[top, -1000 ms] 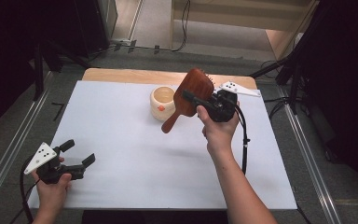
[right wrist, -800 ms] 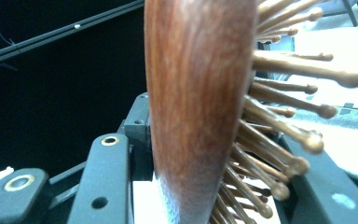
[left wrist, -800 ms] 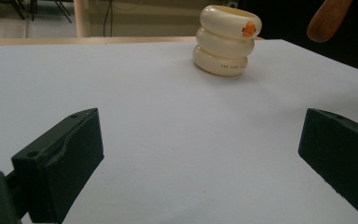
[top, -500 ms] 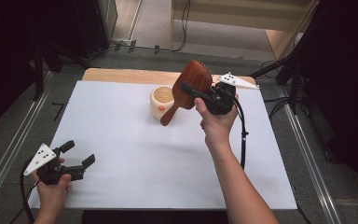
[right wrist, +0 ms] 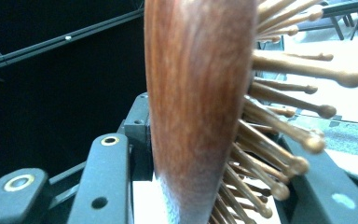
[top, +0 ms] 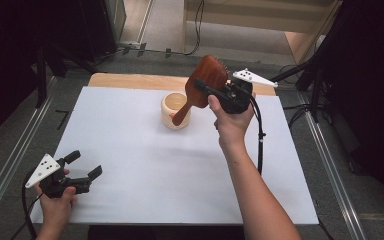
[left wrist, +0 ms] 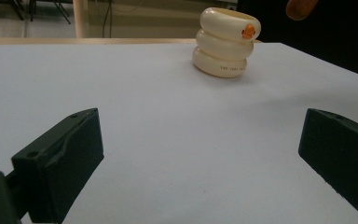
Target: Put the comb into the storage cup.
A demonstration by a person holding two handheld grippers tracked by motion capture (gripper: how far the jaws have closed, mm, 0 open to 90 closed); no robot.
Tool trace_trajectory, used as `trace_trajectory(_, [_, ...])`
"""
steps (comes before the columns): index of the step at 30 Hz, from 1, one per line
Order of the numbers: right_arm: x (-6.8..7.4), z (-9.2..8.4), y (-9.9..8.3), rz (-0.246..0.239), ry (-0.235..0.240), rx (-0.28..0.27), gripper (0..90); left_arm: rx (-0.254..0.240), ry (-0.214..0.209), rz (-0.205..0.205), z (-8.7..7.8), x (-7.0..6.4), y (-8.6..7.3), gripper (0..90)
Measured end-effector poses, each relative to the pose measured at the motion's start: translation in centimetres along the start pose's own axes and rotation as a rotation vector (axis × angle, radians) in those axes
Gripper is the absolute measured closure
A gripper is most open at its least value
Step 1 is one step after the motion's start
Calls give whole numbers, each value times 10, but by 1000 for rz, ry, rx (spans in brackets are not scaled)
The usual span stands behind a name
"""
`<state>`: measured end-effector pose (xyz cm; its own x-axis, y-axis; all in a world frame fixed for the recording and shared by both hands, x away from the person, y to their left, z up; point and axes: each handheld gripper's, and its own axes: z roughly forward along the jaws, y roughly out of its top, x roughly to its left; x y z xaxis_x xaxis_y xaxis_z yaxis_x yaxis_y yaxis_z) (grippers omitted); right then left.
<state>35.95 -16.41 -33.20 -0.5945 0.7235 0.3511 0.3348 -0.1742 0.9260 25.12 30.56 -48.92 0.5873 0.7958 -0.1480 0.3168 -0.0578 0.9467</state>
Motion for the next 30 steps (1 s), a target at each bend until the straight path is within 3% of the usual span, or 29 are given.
trace_trajectory(13, [-2, 17, 13, -33, -25, -5, 529, -1, -2, 0, 0, 0, 0, 0])
trace_trajectory(30, [-12, 39, 18, -38, -63, 4, 529, -4, -6, -5, 0, 1, 0, 0])
